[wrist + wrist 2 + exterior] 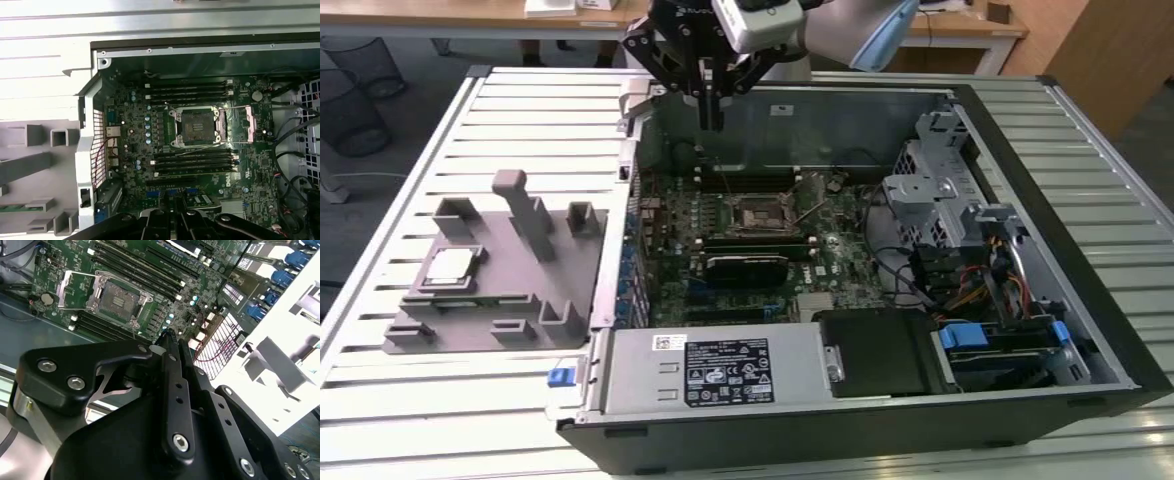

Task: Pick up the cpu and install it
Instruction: 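Reach for the cpu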

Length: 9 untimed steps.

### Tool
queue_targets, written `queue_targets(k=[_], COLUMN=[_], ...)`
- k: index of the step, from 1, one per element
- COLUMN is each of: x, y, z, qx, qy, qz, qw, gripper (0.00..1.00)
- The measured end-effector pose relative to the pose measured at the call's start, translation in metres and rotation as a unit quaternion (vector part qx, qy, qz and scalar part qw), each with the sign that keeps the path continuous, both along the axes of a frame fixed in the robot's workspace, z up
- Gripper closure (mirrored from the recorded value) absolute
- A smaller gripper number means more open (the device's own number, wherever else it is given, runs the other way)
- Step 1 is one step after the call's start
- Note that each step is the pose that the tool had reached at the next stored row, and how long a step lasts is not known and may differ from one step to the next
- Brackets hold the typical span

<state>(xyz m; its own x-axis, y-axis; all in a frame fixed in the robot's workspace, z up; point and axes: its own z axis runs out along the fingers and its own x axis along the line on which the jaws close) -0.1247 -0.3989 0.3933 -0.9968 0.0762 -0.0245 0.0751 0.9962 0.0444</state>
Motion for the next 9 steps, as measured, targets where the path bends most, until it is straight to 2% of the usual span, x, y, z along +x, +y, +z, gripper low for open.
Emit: queue_targets(k=[9], x=[-0.0039], y=[0.0], z=[-0.0001], qx=[0.0], qy=[0.0], qz=[0.0], qw=[1.0], gripper=[0.82])
